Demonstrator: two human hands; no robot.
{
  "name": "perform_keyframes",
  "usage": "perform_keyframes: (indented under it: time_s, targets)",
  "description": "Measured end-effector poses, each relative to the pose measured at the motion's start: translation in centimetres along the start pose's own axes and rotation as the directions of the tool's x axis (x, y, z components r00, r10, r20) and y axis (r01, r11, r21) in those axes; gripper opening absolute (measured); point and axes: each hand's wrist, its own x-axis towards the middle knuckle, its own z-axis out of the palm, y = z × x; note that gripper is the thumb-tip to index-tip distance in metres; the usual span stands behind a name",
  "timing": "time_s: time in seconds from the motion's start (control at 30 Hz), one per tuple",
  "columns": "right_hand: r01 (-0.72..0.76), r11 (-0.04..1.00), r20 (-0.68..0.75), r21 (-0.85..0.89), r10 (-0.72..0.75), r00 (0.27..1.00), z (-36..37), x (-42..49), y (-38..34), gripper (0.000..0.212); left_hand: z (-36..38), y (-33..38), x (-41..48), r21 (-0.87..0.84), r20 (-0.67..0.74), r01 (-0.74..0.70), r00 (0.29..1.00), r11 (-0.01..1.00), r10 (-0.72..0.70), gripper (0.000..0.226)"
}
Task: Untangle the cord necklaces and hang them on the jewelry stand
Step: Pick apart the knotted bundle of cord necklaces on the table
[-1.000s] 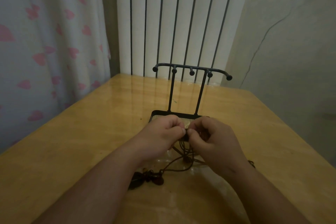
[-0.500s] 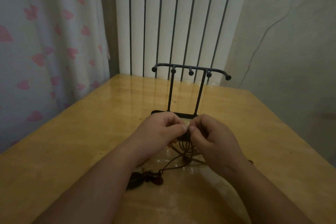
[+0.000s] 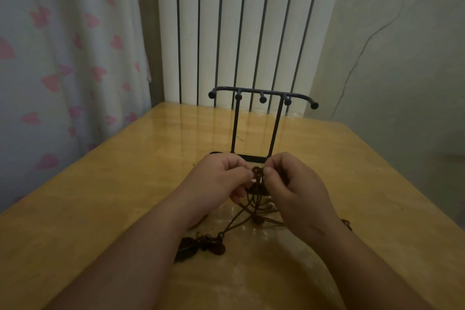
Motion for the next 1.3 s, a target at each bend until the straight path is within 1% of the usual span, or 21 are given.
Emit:
perform_keyframes:
  time_s: [0.07, 0.2, 0.33, 0.43, 0.5, 0.57, 0.67, 0.8, 0.87, 1.0, 1.07, 1.17, 1.23, 1.3]
  targets:
    - [-0.009, 1.000, 0.012, 0.008, 0.008, 1.000, -0.03, -0.03, 0.03, 0.012, 0.01, 0.07, -0.07, -0.019, 0.002, -0.019, 1.000, 1.000, 0.019, 0.014]
    - [-0.003, 1.000, 0.047, -0.010, 0.004, 0.999, 0.03, -0.06, -0.05, 0.011, -0.06, 0.15, -0.25, 0.023, -0.007, -0.064, 0.998, 0.998, 0.064, 0.011]
    - [-0.013, 1.000, 0.045, 0.023, 0.012, 0.999, 0.13, -0.15, -0.13, 0.013, 0.14, 0.06, -0.15, 0.045, -0.044, -0.035, 0.998, 0.998, 0.037, 0.017]
    - [-0.037, 0.997, 0.026, 0.071, 0.035, 0.999, 0.33, -0.15, -0.22, 0.015, 0.25, 0.25, -0.11, -0.018, -0.081, -0.005, 0.997, 1.000, 0.003, 0.021]
    - [-0.061, 0.993, 0.010, 0.099, 0.061, 0.998, 0.23, -0.07, -0.11, 0.013, 0.23, 0.41, -0.15, -0.049, -0.077, 0.005, 0.997, 0.999, -0.009, 0.022]
    - [-0.074, 0.989, -0.002, 0.130, 0.075, 0.997, 0.05, -0.02, 0.07, 0.010, 0.24, 0.44, -0.16, -0.038, -0.076, 0.008, 0.997, 0.999, -0.011, 0.022]
    - [-0.065, 0.985, -0.017, 0.162, 0.069, 0.998, -0.16, -0.03, 0.36, 0.013, 0.32, 0.32, -0.07, -0.022, -0.079, 0.009, 0.997, 1.000, -0.011, 0.021]
    - [-0.001, 1.000, -0.011, 0.031, 0.001, 1.000, -0.05, -0.03, 0.37, 0.008, 0.27, 0.31, -0.12, 0.009, -0.066, 0.007, 0.998, 1.000, -0.006, 0.019]
    - [-0.014, 1.000, -0.018, 0.023, 0.014, 1.000, 0.08, 0.03, 0.24, 0.010, 0.26, 0.39, -0.10, 0.008, -0.071, 0.010, 0.997, 1.000, -0.009, 0.019]
    - [-0.084, 0.978, -0.013, 0.191, 0.088, 0.996, 0.18, -0.03, -0.24, 0.012, 0.38, 0.53, -0.10, 0.001, -0.070, 0.033, 0.997, 0.999, -0.032, 0.021]
    - [-0.099, 0.968, 0.005, 0.229, 0.101, 0.995, 0.09, -0.04, -0.41, 0.013, 0.33, 0.45, -0.15, -0.004, -0.062, 0.035, 0.997, 0.999, -0.035, 0.019]
    - [-0.116, 0.957, 0.015, 0.266, 0.116, 0.993, -0.05, -0.03, -0.41, 0.010, 0.17, 0.39, -0.29, 0.001, -0.062, -0.006, 0.998, 1.000, 0.006, 0.009]
    - [-0.133, 0.950, 0.020, 0.283, 0.132, 0.991, -0.06, -0.05, -0.31, 0.007, 0.22, 0.44, -0.33, 0.021, -0.066, -0.033, 0.997, 0.999, 0.035, 0.009]
    - [-0.165, 0.932, 0.044, 0.323, 0.159, 0.986, -0.07, -0.07, -0.16, 0.008, 0.36, 0.49, -0.29, 0.047, -0.079, -0.016, 0.997, 0.999, 0.020, 0.011]
